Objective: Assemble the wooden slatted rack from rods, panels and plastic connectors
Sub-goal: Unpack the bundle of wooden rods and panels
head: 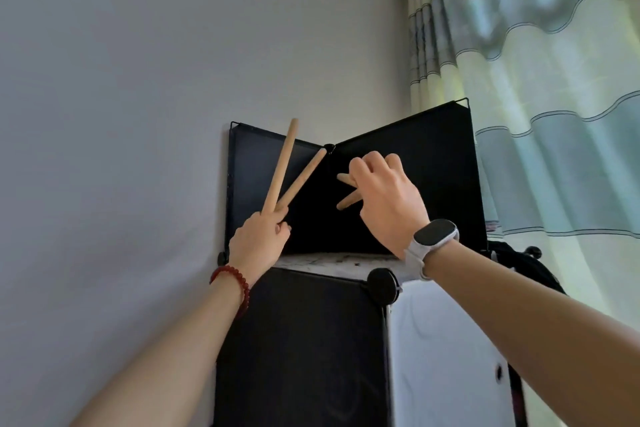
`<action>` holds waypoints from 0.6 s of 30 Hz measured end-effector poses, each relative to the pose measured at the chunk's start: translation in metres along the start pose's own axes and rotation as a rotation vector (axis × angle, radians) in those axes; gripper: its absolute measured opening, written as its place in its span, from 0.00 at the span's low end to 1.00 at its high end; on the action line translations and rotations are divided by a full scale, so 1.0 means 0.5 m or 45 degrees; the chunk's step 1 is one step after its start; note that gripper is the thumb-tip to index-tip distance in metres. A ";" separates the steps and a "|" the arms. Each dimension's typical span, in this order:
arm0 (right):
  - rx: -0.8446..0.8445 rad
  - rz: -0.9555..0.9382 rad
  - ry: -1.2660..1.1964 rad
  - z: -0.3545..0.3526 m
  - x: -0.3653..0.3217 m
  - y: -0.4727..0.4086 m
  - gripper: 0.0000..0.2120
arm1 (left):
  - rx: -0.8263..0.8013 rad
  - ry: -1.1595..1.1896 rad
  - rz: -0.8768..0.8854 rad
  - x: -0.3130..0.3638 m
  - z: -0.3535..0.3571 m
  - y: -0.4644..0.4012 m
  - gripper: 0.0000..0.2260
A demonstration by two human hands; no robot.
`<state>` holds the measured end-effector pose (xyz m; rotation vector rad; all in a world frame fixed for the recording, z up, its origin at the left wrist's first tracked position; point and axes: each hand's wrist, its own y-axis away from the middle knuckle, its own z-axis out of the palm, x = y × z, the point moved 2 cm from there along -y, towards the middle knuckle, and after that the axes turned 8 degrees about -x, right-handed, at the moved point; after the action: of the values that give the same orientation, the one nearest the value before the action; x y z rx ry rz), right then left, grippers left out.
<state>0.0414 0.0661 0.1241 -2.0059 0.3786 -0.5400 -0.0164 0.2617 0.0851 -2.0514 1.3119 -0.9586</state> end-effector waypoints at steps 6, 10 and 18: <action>0.446 0.137 -0.257 -0.112 0.159 0.106 0.07 | 0.196 0.239 0.290 0.215 -0.062 0.072 0.25; 0.650 0.388 -0.520 -0.233 0.302 0.237 0.05 | 0.190 0.250 0.500 0.439 -0.045 0.150 0.28; 0.618 0.667 -0.358 -0.476 0.572 0.613 0.10 | 0.160 0.076 0.759 0.848 0.114 0.342 0.30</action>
<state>0.1491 -0.3905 0.0133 -1.4104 0.5192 -0.0092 0.0538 -0.1919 0.0449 -1.4111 1.7067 -0.7991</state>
